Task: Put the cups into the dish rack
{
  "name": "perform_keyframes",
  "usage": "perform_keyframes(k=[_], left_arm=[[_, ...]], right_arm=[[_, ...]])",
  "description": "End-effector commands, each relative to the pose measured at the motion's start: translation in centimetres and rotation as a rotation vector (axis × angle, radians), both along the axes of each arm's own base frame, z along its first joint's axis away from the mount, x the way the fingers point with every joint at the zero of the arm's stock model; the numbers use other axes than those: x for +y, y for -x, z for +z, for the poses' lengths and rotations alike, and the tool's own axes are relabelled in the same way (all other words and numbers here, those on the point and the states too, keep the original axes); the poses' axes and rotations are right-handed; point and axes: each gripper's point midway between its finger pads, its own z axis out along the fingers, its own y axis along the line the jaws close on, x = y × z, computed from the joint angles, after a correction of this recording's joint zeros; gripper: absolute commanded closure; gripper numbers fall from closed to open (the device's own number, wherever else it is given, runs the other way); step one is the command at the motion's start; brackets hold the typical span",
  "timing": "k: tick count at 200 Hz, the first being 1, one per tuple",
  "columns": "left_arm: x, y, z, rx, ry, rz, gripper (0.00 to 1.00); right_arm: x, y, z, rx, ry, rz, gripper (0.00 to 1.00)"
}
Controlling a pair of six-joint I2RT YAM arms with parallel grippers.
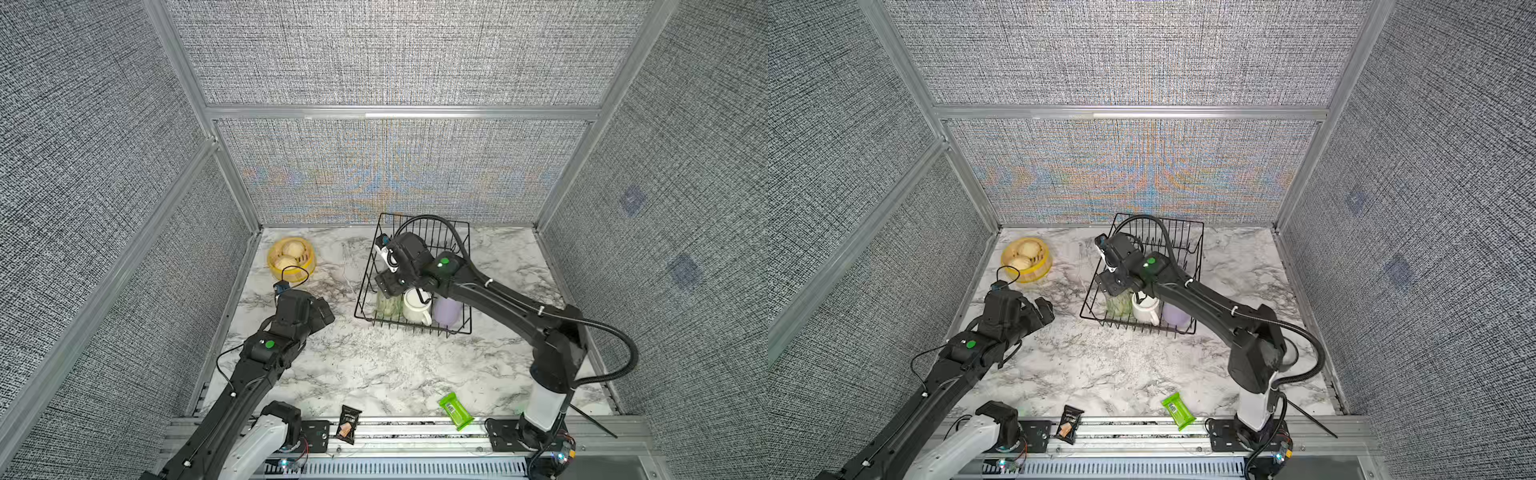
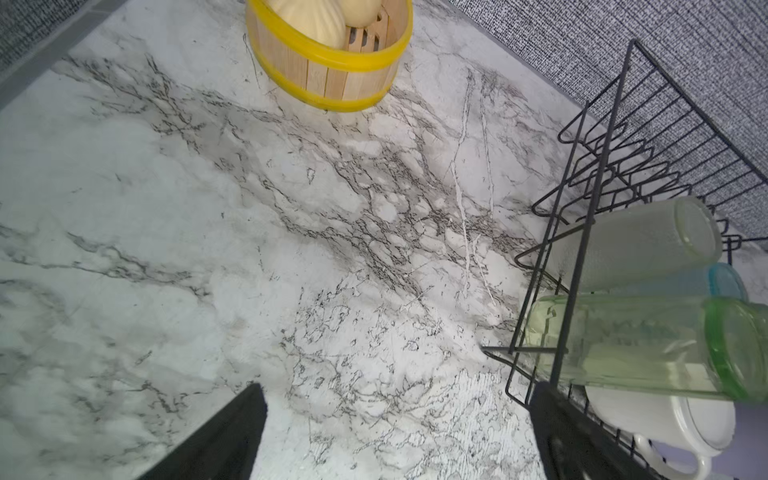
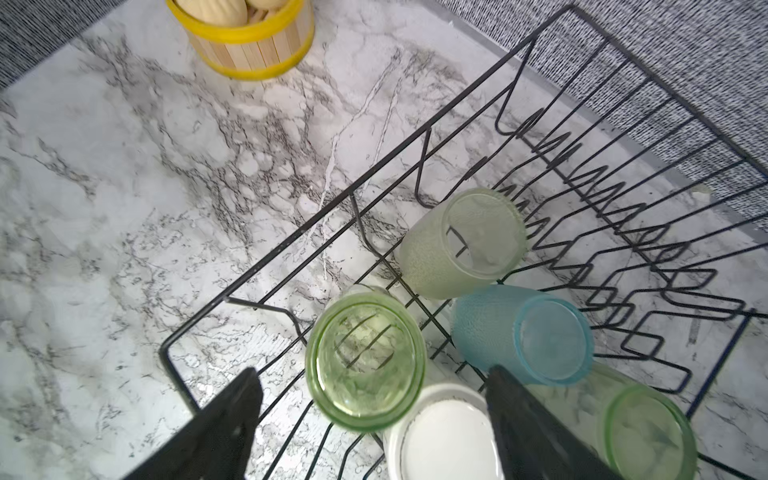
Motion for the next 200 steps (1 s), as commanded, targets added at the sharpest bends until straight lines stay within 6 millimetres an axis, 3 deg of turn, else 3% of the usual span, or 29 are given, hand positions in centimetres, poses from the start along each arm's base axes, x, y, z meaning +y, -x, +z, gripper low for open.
perform_keyframes(k=[1, 19, 42, 89, 95, 110, 147, 174, 200], left_arm=[[0.7, 0.2, 1.1, -0.019, -0.102, -0.036, 0.01], [1.6, 0.3, 2.3, -0.05, -0.145, -0.017, 0.01], [1.0, 0.1, 4.3, -0.114, -0.176, -0.094, 0.01], [-0.2, -1.3, 5.4, -0.257, -0.11, -0.111, 0.01], [-0.4, -1.5, 5.2, -0.266, -0.097, -0.115, 0.01], [-0.5, -1.9, 4.5, -0.271, -0.094, -0.106, 0.01], [1.3, -2.6, 4.1, -0.297, -0.278, -0.093, 0.01], [2.2, -3.0, 3.2, -0.357, -0.412, -0.106, 0.01], [3.0, -3.4, 2.2, -0.41, -0.524, -0.104, 0.01]], right_arm=[[-1.2, 0.0, 3.0, -0.067, -0.079, -0.037, 0.15], [-3.9, 0.2, 5.4, -0.145, -0.12, -0.093, 0.15], [-8.4, 0.4, 7.9, -0.259, -0.174, -0.185, 0.15], [-18.6, 1.3, 8.1, -0.416, -0.274, -0.332, 0.13], [-19.7, 1.6, 6.6, -0.424, -0.262, -0.341, 0.13], [-22.2, 2.3, 5.6, -0.52, -0.264, -0.371, 0.11], [-28.1, 3.2, 1.6, -0.715, -0.244, -0.529, 0.08], [-31.2, 3.1, -2.3, -0.693, -0.271, -0.657, 0.06], [-33.0, 2.5, -5.9, -0.612, -0.215, -0.718, 0.03]])
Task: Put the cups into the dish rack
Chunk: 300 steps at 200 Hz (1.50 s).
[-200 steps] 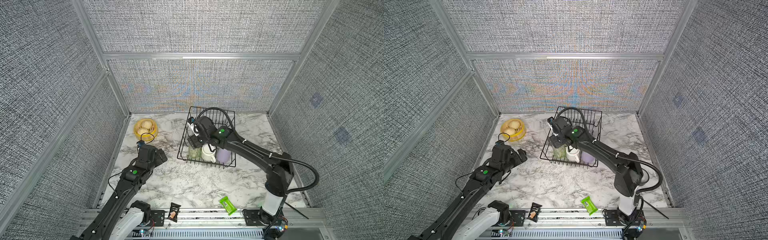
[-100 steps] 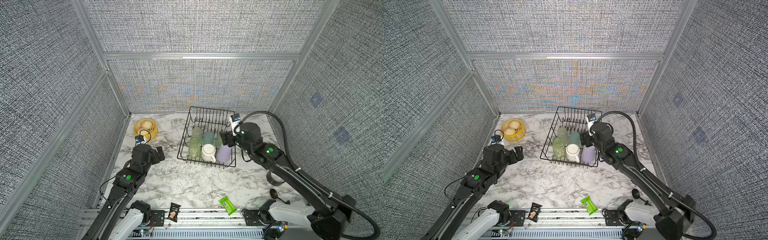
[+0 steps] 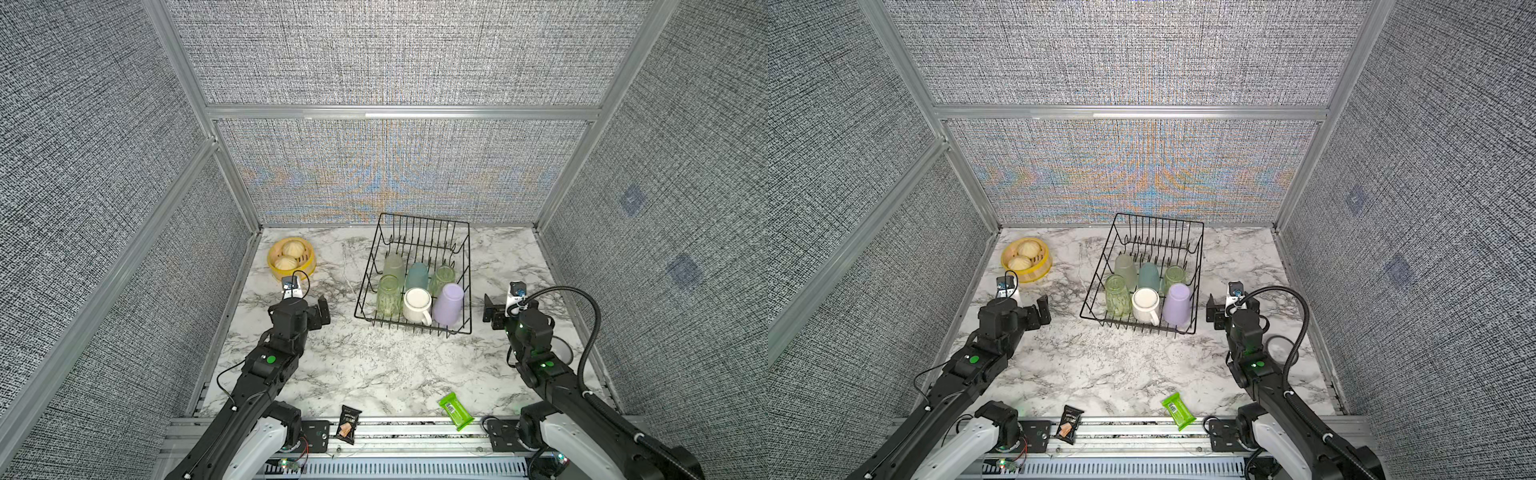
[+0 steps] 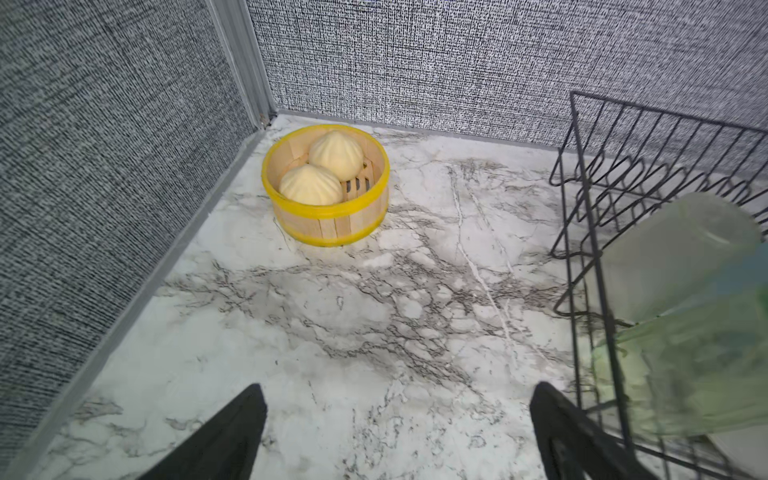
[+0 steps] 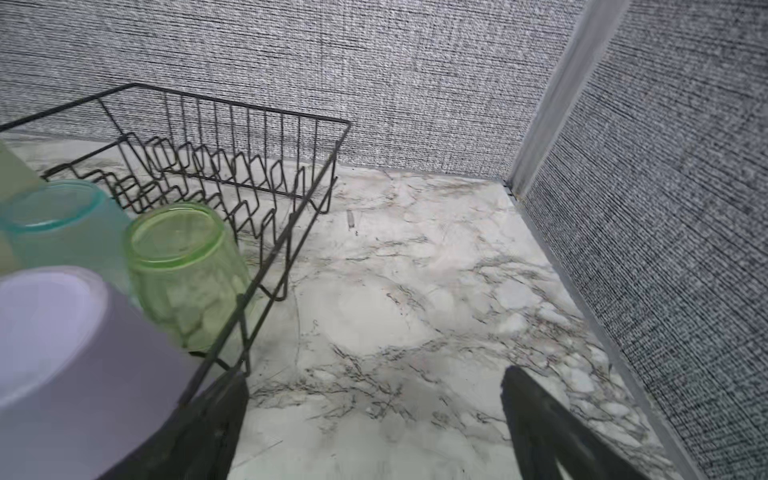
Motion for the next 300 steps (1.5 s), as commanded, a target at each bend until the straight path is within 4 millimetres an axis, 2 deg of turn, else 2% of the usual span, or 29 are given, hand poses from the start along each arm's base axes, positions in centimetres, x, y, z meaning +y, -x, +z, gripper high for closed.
perform_keyframes(k=[1, 35, 55, 61, 78, 98, 105, 112, 123, 141, 154, 173, 209, 228, 259, 300], left_arm=[[1.0, -1.1, 1.6, -0.132, -0.13, 0.018, 0.01], [1.1, -1.9, 1.0, -0.185, -0.243, -0.006, 0.01], [0.8, -2.6, -0.5, -0.175, -0.333, -0.044, 0.01], [0.7, -2.8, -1.0, -0.178, -0.359, -0.058, 0.01], [0.8, -3.5, -1.9, -0.198, -0.39, -0.064, 0.01], [0.5, -4.5, -2.9, -0.175, -0.383, -0.099, 0.01], [0.4, -4.8, -3.1, -0.169, -0.378, -0.108, 0.01], [0.5, -5.1, -3.2, -0.172, -0.369, -0.104, 0.01], [1.1, -5.6, -3.5, -0.171, -0.348, -0.082, 0.01], [2.5, -6.1, -4.3, -0.135, -0.309, -0.025, 0.01], [2.9, -6.3, -5.3, -0.109, -0.297, -0.019, 0.01], [3.1, -6.9, -5.6, -0.11, -0.302, -0.017, 0.01], [3.7, -8.0, -5.3, -0.135, -0.261, -0.003, 0.01], [4.1, -9.0, -5.5, -0.143, -0.161, -0.005, 0.01], [5.3, -9.4, -8.0, -0.153, -0.092, 0.009, 0.01], [5.2, -10.2, -8.3, -0.112, -0.07, -0.011, 0.01]], right_arm=[[-1.4, -1.0, 1.1, -0.078, -0.047, -0.062, 0.03], [-2.7, -2.2, -2.3, 0.004, -0.042, -0.104, 0.01], [-3.1, -3.1, -4.1, 0.026, -0.039, -0.115, 0.01], [-3.2, -3.6, -4.1, 0.013, -0.035, -0.117, 0.01], [-2.3, -4.9, -4.1, 0.019, 0.014, -0.053, 0.01], [-1.6, -6.4, -5.9, 0.084, 0.007, -0.003, 0.01], [-1.2, -6.6, -6.7, 0.078, 0.01, 0.022, 0.01], [-1.1, -7.0, -6.7, 0.034, 0.016, 0.03, 0.01], [-1.2, -6.5, -7.5, 0.104, 0.016, 0.027, 0.01], [-3.1, -7.5, -7.2, 0.092, 0.003, -0.091, 0.01], [-3.3, -7.2, -7.5, 0.148, -0.008, -0.102, 0.01], [-3.3, -7.4, -7.1, 0.097, -0.006, -0.099, 0.01], [-3.3, -7.4, -7.4, 0.132, -0.006, -0.101, 0.01], [-3.3, -7.4, -7.4, 0.115, -0.006, -0.1, 0.01], [-3.3, -7.4, -7.4, 0.117, -0.005, -0.1, 0.01], [-3.3, -7.4, -7.4, 0.116, -0.005, -0.1, 0.01]])
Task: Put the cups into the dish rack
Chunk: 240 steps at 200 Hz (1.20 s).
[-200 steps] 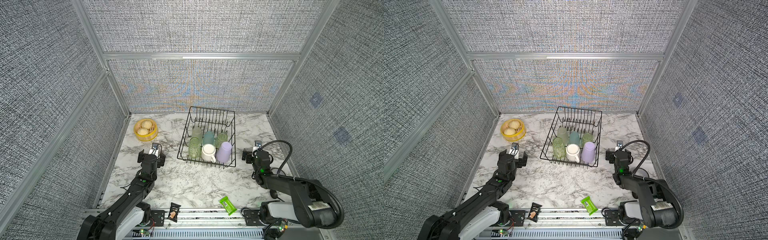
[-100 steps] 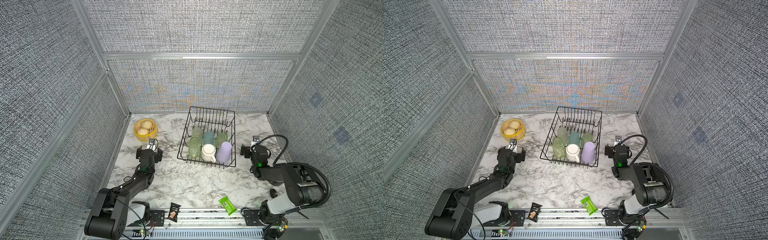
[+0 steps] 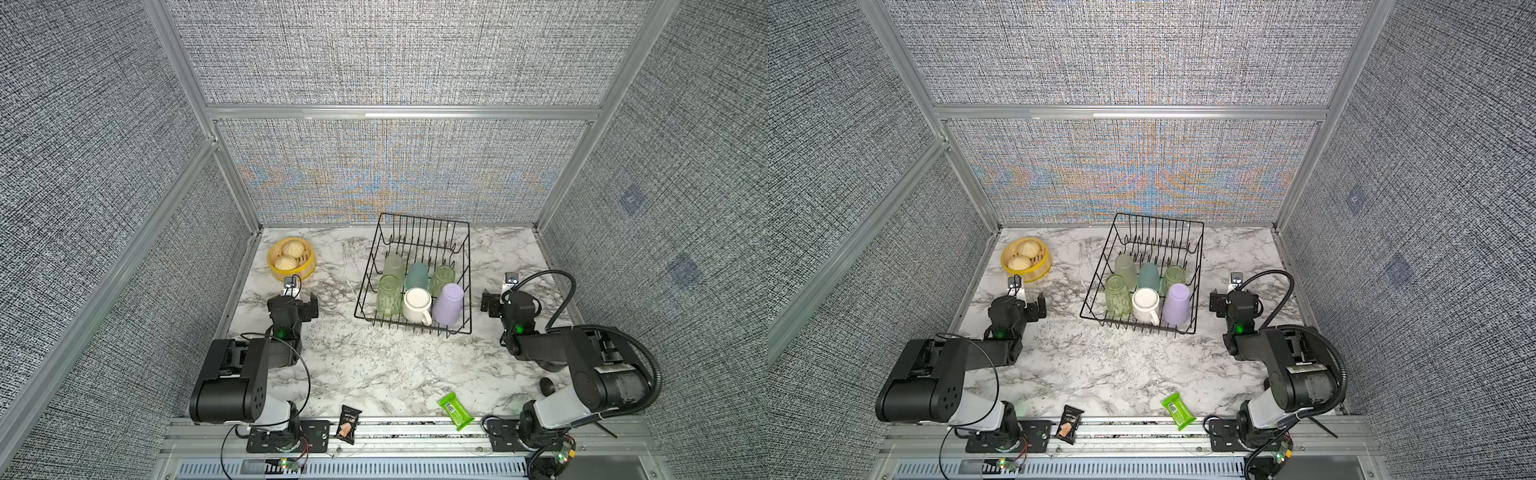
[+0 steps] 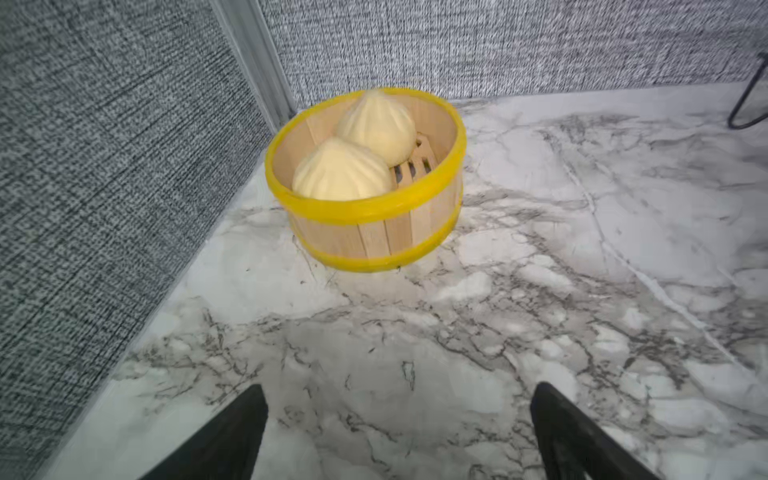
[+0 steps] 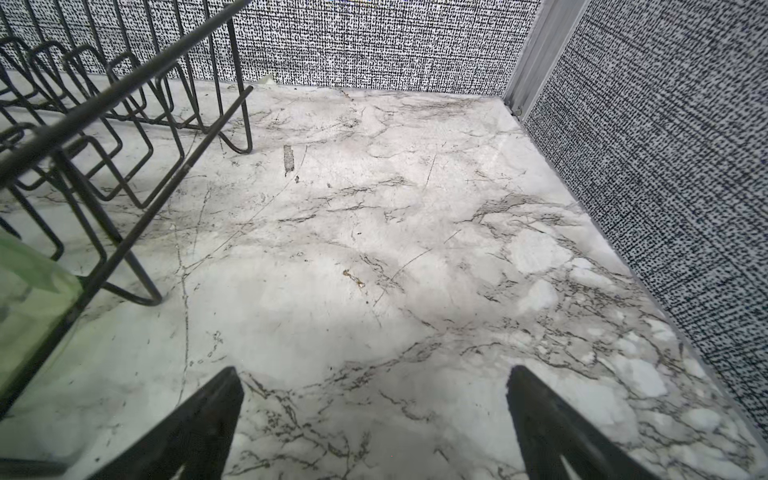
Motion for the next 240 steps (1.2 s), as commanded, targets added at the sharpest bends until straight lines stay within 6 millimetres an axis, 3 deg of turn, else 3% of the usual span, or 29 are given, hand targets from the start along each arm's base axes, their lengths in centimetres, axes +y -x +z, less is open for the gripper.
perform_keyframes(k=[1, 240], left_arm=[[-0.25, -0.81, 1.17, -0.038, 0.043, -0.017, 0.01], [-0.2, -0.86, 1.1, -0.032, 0.044, -0.016, 0.01]], right_arm=[[-0.18, -0.32, 0.88, -0.039, -0.003, -0.014, 0.01], [-0.17, -0.39, 0.88, -0.037, -0.004, -0.014, 0.01]])
